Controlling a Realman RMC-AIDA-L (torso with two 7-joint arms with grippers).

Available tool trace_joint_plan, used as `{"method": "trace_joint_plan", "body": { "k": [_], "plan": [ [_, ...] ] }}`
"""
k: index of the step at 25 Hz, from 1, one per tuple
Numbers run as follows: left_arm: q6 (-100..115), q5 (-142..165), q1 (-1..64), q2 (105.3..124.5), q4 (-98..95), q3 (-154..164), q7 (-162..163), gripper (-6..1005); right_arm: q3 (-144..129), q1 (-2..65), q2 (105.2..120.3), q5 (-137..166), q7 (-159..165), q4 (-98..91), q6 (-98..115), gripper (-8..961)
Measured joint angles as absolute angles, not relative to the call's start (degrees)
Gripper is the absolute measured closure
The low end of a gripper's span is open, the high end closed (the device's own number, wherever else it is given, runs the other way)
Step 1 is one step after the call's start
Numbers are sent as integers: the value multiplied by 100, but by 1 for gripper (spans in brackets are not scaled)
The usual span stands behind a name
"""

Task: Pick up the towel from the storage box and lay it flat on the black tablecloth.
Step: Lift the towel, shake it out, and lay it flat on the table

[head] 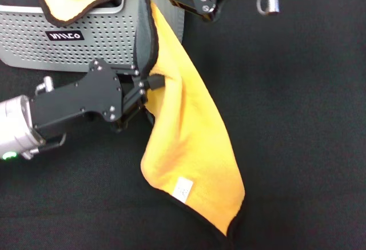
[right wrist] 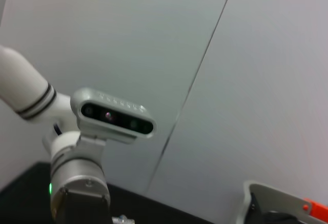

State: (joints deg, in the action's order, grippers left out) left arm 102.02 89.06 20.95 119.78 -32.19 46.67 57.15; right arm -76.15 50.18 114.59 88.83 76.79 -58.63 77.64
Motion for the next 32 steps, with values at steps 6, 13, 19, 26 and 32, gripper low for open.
{"method": "trace_joint_plan", "body": {
  "k": [6, 13, 19, 26, 32],
  "plan": [
    [9829, 8765, 2140, 11978, -3306, 4666, 5759, 957, -7700, 5145, 11554, 9394, 7676, -6170, 7310, 949],
    [9632, 8784, 2171, 11939, -3317, 4428, 5799, 956, -7683, 5232, 11538, 9397, 7545, -6237, 7069, 949],
    [9630, 8818, 2118, 11860, -3782, 4390, 6388, 955, -7674, 5307, 11512, 9414, 7447, -6385, 6913, 949],
    [9611, 8938, 1964, 11927, -4453, 4401, 6889, 923, -7546, 5308, 11529, 9416, 7409, -6650, 6854, 949],
    [9261, 9088, 1943, 11912, -4474, 4386, 6903, 899, -7498, 5272, 11546, 9376, 7391, -6859, 6815, 949]
  ]
}}
